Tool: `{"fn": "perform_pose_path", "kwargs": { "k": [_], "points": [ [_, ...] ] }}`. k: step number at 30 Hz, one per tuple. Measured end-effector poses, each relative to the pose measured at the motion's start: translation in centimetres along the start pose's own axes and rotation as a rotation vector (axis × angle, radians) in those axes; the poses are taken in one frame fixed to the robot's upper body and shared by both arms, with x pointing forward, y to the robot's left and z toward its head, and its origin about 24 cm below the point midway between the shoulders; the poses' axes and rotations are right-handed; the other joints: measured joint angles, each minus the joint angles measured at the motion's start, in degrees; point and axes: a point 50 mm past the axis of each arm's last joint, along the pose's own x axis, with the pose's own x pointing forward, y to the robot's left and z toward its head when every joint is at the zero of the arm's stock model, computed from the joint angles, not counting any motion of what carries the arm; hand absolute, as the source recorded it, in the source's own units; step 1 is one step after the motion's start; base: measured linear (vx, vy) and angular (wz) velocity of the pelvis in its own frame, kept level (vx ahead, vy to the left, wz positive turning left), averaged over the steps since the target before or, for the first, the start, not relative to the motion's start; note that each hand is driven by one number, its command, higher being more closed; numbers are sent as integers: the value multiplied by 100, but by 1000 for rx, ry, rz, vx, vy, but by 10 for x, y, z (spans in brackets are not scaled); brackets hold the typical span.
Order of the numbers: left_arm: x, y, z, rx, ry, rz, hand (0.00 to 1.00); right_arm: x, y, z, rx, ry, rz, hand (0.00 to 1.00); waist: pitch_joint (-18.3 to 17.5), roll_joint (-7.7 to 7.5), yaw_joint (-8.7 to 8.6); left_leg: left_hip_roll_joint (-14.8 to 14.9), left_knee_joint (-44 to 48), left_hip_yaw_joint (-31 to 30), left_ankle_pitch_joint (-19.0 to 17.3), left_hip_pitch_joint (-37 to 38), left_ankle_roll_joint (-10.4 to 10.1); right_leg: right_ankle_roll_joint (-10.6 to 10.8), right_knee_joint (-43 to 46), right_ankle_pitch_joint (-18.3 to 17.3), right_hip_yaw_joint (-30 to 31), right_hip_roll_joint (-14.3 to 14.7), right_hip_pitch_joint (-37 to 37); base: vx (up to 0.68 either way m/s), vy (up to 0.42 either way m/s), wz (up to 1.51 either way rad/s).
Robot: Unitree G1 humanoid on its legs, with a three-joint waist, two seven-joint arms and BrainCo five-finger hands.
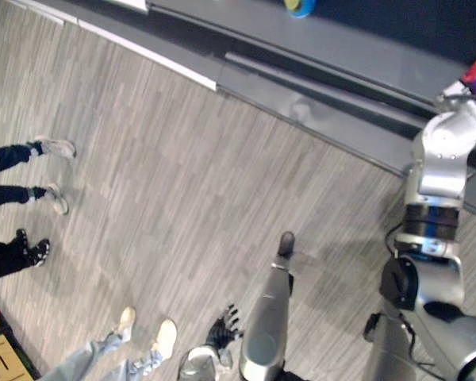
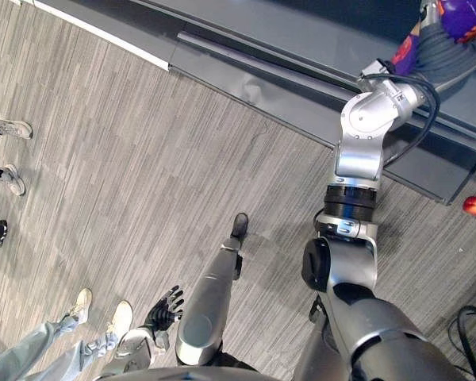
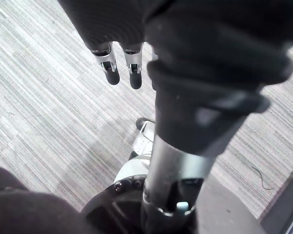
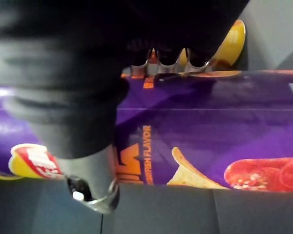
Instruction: Put the gum and the chips on the shelf.
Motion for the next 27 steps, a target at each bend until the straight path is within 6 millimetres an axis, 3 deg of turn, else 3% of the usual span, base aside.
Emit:
{"fn": "perform_pose_path", "kwargs": {
  "k": [16,27],
  "points": [
    [-1,1,1,3,-13,1,0,4,12,17,55,-28,6,100,1,-2,4,79,-58,9,-13,-154,-20,-43,-183,94,9,77,-124,0,0,-2],
    [-1,1,6,42,-41,-19,0,0,17,17,26,-57,43,100,1,-1,67,84,157,-6,-112,-455,-37,-35,-283,180,53,90,-316,-14,5,-3]
  ]
}}
